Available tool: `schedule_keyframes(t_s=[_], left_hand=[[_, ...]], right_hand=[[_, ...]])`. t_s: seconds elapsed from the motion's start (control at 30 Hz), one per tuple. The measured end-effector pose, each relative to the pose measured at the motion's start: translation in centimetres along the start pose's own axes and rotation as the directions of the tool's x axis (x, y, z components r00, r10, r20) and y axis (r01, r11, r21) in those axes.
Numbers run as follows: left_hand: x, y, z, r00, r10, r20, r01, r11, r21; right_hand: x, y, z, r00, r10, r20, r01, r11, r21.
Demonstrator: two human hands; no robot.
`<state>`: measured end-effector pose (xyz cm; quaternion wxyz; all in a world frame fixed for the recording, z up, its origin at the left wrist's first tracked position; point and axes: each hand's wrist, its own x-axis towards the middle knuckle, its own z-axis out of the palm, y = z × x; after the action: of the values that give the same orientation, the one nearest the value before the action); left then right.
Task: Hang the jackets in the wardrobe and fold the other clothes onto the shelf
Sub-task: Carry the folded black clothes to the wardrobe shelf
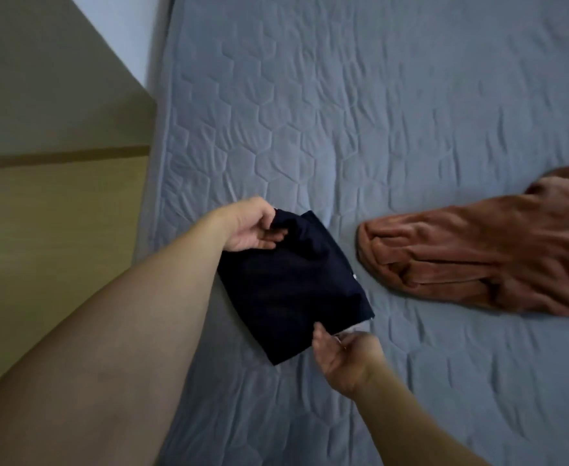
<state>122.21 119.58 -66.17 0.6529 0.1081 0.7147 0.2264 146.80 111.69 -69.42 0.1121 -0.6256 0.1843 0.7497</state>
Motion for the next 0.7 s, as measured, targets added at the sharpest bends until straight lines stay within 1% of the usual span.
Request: schedule_keyframes(t_s=[0.03,0.07,0.1,0.13,0.17,0.2,0.23,0.27,0.3,0.33,0.4,0.43,0.5,0.57,0.63,0.7], left_hand=[[1.1,-0.1,1.1,0.998,0.054,-0.044,-0.046,0.988,0.15],[2.7,-0.3,2.3,0.989,0.115,-0.094,-0.081,0.949,0.304],[4.2,-0.7,3.0,0.976,0.162,-0.143,-0.086,0.898,0.431],[5.5,-1.2,3.5,0.96,0.192,-0.204,-0.053,0.84,0.539],[6.3,-1.7,3.7,0.937,0.219,-0.274,-0.002,0.785,0.619],[7.0,-2.1,3.8,0.91,0.258,-0.325,0.024,0.75,0.661],[7.7,-2.6,3.8,0.894,0.296,-0.336,0.005,0.745,0.667],[8.3,-3.0,3.7,0.893,0.317,-0.319,-0.042,0.765,0.643],[9.0,-3.4,3.7,0.9,0.319,-0.298,-0.092,0.806,0.585],[9.4,-3.8,3.6,0.914,0.289,-0.285,-0.109,0.851,0.513],[9.8,-4.3,3.4,0.949,0.168,-0.266,-0.051,0.916,0.398],[10.0,-4.5,3.2,0.961,0.118,-0.249,-0.014,0.924,0.383],[10.1,-4.5,2.6,0.977,0.076,-0.2,0.012,0.913,0.408],[9.7,-4.2,1.7,0.977,0.073,-0.199,0.018,0.907,0.42],[8.5,-4.1,0.3,0.976,0.087,-0.201,-0.002,0.922,0.388],[6.5,-4.3,-1.8,0.973,0.109,-0.206,-0.043,0.954,0.297]], right_hand=[[0.5,-0.6,-0.4,0.999,-0.036,-0.025,0.033,0.995,-0.098],[1.1,-1.3,-0.8,0.996,-0.077,-0.041,0.066,0.973,-0.223],[1.7,-1.8,-1.1,0.992,-0.121,-0.038,0.1,0.932,-0.347],[2.1,-2.2,-1.2,0.989,-0.148,-0.024,0.122,0.891,-0.437],[2.6,-2.6,-1.2,0.989,-0.149,-0.008,0.128,0.876,-0.466],[3.1,-3.0,-1.1,0.989,-0.144,0.012,0.134,0.877,-0.461],[3.8,-3.3,-1.0,0.988,-0.15,0.032,0.149,0.887,-0.438],[4.5,-3.5,-0.7,0.984,-0.168,0.051,0.175,0.897,-0.407],[5.5,-3.6,-0.4,0.976,-0.205,0.069,0.215,0.901,-0.376],[6.4,-3.5,0.1,0.966,-0.247,0.082,0.26,0.905,-0.336],[8.1,-3.3,1.1,0.944,-0.323,0.07,0.331,0.913,-0.24],[8.7,-3.3,1.6,0.931,-0.36,0.062,0.364,0.909,-0.204],[9.4,-3.2,2.5,0.913,-0.405,0.042,0.406,0.9,-0.157],[9.3,-3.1,2.9,0.924,-0.379,0.045,0.381,0.912,-0.149],[8.4,-2.9,3.3,0.941,-0.314,0.125,0.332,0.929,-0.165],[7.0,-2.7,4.3,0.94,-0.255,0.225,0.302,0.931,-0.206]])
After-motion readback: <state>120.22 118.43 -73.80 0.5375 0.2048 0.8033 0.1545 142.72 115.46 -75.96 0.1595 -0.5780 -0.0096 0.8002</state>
